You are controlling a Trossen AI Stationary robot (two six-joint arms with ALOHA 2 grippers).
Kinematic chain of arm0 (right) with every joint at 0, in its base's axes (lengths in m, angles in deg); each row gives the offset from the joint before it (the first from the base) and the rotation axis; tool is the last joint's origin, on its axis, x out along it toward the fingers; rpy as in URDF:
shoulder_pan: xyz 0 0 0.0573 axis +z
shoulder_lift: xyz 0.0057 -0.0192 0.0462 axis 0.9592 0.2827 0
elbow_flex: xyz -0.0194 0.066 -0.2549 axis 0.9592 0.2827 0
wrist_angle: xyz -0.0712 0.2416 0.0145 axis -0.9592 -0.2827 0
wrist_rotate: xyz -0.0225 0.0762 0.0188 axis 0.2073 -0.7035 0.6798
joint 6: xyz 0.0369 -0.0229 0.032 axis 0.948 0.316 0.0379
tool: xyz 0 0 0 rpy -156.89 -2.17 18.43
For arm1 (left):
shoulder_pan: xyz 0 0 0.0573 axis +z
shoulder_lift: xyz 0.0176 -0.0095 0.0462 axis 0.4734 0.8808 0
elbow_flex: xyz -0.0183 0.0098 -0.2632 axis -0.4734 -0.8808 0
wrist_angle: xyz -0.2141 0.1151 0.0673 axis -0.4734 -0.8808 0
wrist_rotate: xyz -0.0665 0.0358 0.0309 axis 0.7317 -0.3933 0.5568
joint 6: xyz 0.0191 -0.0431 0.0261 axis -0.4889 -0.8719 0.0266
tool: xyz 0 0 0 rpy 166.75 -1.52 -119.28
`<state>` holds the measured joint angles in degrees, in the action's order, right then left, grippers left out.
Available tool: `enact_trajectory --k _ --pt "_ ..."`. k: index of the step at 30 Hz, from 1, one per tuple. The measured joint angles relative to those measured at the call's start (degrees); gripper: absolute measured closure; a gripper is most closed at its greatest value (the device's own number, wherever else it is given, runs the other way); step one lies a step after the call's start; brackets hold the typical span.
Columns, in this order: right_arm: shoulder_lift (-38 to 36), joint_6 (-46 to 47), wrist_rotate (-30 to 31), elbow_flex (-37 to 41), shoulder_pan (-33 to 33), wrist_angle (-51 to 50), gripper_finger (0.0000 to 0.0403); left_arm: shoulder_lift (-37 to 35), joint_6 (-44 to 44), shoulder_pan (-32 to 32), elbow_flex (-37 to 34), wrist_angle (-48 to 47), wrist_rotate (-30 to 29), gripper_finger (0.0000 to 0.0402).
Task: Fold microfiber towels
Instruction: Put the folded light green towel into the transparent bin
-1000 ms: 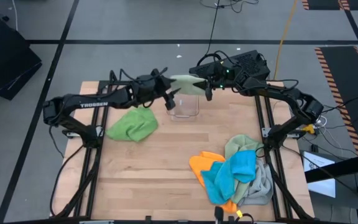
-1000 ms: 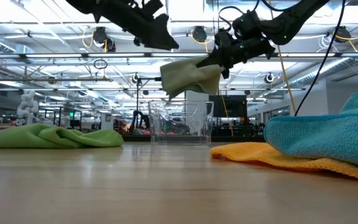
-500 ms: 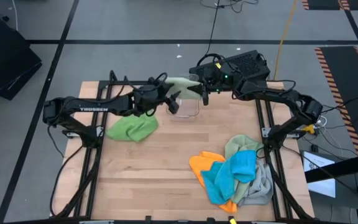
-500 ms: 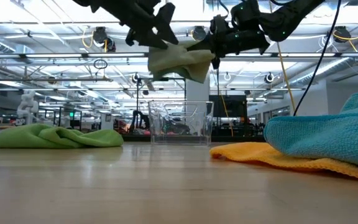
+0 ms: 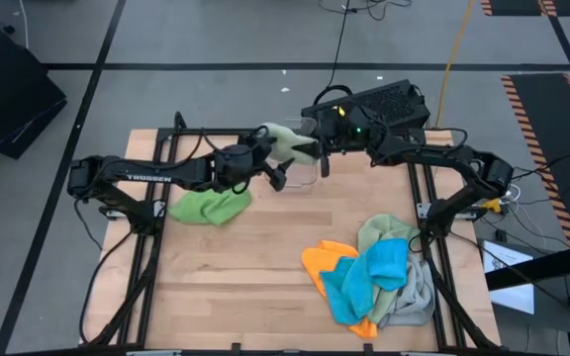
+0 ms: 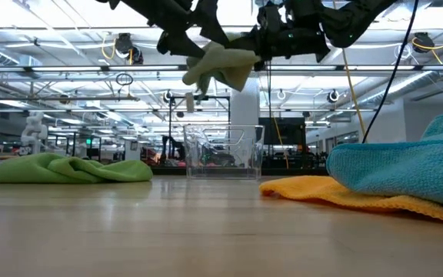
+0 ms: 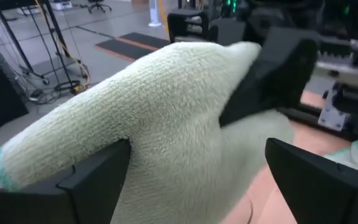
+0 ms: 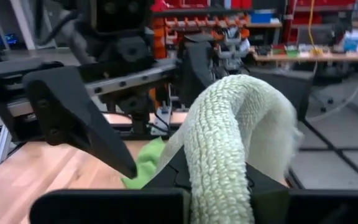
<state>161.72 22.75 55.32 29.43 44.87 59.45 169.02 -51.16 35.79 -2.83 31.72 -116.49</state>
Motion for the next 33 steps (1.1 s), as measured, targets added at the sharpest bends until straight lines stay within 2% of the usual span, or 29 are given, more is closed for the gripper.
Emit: enact_trajectory --k 4,12,20,23,27,33 --pt "0.0 -1.43 0.12 0.0 0.98 1.75 0.0389 0.0 0.4 0.04 0.0 1.41 -1.91 0.0021" --pt "0.0 -1.59 0.1 0.0 0.15 3.8 0.0389 0.02 0.46 0.18 0.0 1.29 -1.35 0.0021" --pt "-0.03 -7.19 -0.1 0.02 2.97 6.33 0.0389 0.02 0.77 0.7 -0.02 4.86 7.58 0.0021" --pt "-0.09 -8.98 -0.09 0.02 3.97 6.9 0.0389 0.02 1.11 0.69 -0.02 5.98 9.2 0.0025" --pt "-0.09 -9.4 -0.11 0.04 4.52 7.65 0.0389 0.02 2.73 0.7 -0.02 5.94 11.0 0.0073" --pt "-0.09 -7.71 -4.14 0.04 4.41 7.91 0.0375 0.02 5.23 0.7 -0.04 5.72 15.27 0.0196"
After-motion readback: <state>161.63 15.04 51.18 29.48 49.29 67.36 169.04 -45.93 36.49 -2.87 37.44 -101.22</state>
